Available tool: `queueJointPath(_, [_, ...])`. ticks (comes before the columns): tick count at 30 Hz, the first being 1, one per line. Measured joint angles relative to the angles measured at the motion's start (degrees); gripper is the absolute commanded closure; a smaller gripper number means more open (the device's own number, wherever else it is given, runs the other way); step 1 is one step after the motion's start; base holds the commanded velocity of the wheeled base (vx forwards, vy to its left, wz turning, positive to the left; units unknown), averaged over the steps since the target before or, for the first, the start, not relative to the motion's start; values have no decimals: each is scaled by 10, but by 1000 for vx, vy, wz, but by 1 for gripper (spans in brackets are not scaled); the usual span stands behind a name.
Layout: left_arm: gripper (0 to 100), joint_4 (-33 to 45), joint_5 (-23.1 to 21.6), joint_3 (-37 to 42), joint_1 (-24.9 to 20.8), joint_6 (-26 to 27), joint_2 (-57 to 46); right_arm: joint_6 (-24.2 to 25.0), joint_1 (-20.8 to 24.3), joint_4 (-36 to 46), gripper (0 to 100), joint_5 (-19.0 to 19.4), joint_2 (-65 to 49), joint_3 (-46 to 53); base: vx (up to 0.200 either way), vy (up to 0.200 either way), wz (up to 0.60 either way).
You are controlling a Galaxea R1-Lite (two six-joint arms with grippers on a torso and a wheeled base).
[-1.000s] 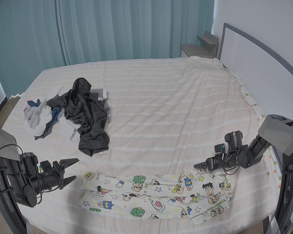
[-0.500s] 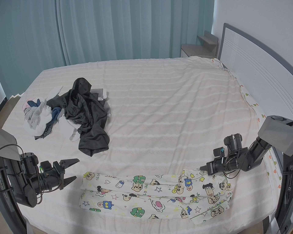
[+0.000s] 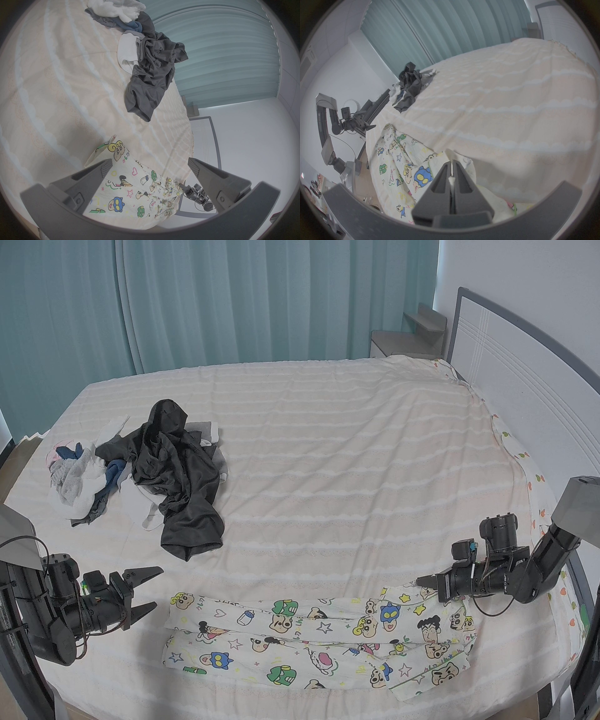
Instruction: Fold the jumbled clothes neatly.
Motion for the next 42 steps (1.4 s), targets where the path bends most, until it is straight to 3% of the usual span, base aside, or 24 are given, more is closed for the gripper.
queueJointPath(8, [0,0,0,0,0,0,0,0,4,-156,100,9,-17,92,0,0,0])
queueJointPath(13, [0,0,0,0,0,0,1,0,2,-172,100,4,0,110,0,0,0])
queueJointPath(14, [0,0,0,0,0,0,1,0,1,-172,0,-1,7,106,0,0,0])
queueJointPath(21, [0,0,0,0,0,2,4,1,-10,-174,0,-37,49,68,0,0,0])
queueJointPath(29, [0,0,6,3,-3,58,8,15,-34,-200,0,-66,55,68,0,0,0])
queueJointPath(32, [0,0,15,5,-10,69,7,44,-46,-230,0,-71,36,85,0,0,0])
queueJointPath(42, [0,0,16,5,-14,69,6,46,-51,-231,0,-72,14,96,-40,0,0])
